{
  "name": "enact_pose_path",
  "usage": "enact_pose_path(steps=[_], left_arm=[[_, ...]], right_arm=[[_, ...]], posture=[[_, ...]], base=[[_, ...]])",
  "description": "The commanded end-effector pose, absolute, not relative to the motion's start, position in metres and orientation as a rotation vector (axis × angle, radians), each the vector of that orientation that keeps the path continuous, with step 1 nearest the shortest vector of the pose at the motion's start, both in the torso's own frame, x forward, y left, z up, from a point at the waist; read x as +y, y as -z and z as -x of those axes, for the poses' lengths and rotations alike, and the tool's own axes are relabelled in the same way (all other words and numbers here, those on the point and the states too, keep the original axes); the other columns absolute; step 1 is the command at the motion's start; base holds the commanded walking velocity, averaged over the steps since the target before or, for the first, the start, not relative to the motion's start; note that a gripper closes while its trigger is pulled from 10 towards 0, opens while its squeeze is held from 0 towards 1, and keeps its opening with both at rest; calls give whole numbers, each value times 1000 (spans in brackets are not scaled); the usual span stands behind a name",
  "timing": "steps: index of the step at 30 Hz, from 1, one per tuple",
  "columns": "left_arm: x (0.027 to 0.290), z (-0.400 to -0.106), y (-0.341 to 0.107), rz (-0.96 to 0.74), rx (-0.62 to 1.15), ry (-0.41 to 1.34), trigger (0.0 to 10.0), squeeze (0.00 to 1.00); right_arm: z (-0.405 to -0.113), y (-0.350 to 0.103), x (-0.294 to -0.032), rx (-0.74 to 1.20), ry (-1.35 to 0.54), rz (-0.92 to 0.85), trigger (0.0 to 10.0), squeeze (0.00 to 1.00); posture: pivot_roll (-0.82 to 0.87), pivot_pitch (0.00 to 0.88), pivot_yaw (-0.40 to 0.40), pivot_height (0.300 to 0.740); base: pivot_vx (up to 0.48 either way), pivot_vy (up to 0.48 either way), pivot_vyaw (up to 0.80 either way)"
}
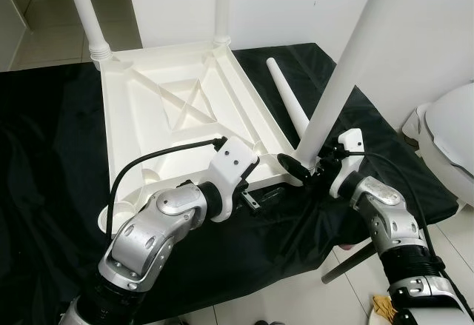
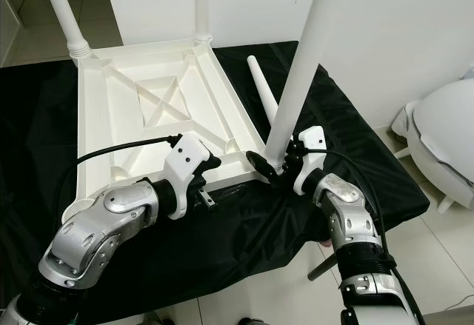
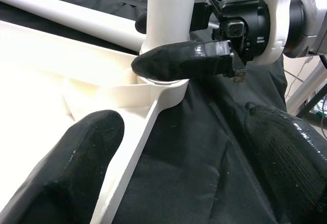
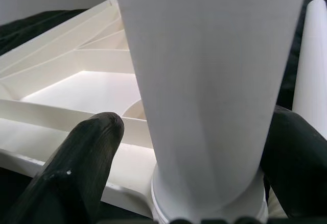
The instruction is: Building children table
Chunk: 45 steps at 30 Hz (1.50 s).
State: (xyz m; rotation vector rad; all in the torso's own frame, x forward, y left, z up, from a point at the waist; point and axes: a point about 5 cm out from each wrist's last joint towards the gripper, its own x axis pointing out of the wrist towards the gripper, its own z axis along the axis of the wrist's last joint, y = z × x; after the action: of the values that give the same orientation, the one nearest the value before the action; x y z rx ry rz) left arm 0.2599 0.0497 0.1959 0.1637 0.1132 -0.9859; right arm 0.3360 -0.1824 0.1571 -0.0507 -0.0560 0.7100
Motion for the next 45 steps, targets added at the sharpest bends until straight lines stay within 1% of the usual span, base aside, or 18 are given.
enact_pose_path(steps=[1,11,12,25,26,27,28,32,35,37,43,45], left_arm=[[50,-262,-197,-172,114,979,10000,0],[49,-263,-198,-173,109,983,10000,0],[49,-263,-198,-172,109,983,10000,0],[46,-259,-195,-174,123,1007,10000,0],[46,-259,-194,-175,124,1008,10000,0],[46,-259,-194,-175,124,1008,10000,0],[46,-259,-194,-175,125,1009,10000,0],[46,-259,-193,-174,128,1009,10000,0],[45,-258,-193,-170,131,1010,10000,0],[45,-257,-192,-170,132,1010,10000,0],[44,-257,-191,-167,135,1008,10000,0],[44,-256,-191,-167,136,1010,10000,0]], right_arm=[[-336,-155,-186,-51,-719,41,10000,0],[-345,-156,-193,-74,-712,73,10000,0],[-345,-156,-193,-74,-715,75,0,0],[-344,-150,-201,-68,-705,108,0,0],[-344,-149,-200,-63,-690,116,1137,0],[-344,-148,-199,-59,-679,122,1137,0],[-345,-146,-197,-48,-662,117,10000,0],[-345,-142,-191,-35,-620,107,10000,0],[-347,-139,-184,-31,-537,74,10000,0],[-347,-139,-182,-32,-515,63,10000,0],[-343,-145,-167,-89,-465,44,10000,0],[-342,-147,-161,-94,-394,47,10000,0]], posture=[[-2,78,1,740],[0,74,4,740],[0,74,4,740],[-16,78,6,740],[-16,79,5,740],[-16,79,5,740],[-17,81,2,740],[-16,82,0,740],[-14,85,-5,740],[-15,85,-6,740],[-15,83,-10,740],[-16,81,-13,740]], base=[[0,0,0],[0,0,0],[0,0,0],[0,0,0],[0,0,0],[0,0,0],[0,0,0],[0,0,0],[0,0,0],[0,0,0],[0,0,0],[0,0,0]])
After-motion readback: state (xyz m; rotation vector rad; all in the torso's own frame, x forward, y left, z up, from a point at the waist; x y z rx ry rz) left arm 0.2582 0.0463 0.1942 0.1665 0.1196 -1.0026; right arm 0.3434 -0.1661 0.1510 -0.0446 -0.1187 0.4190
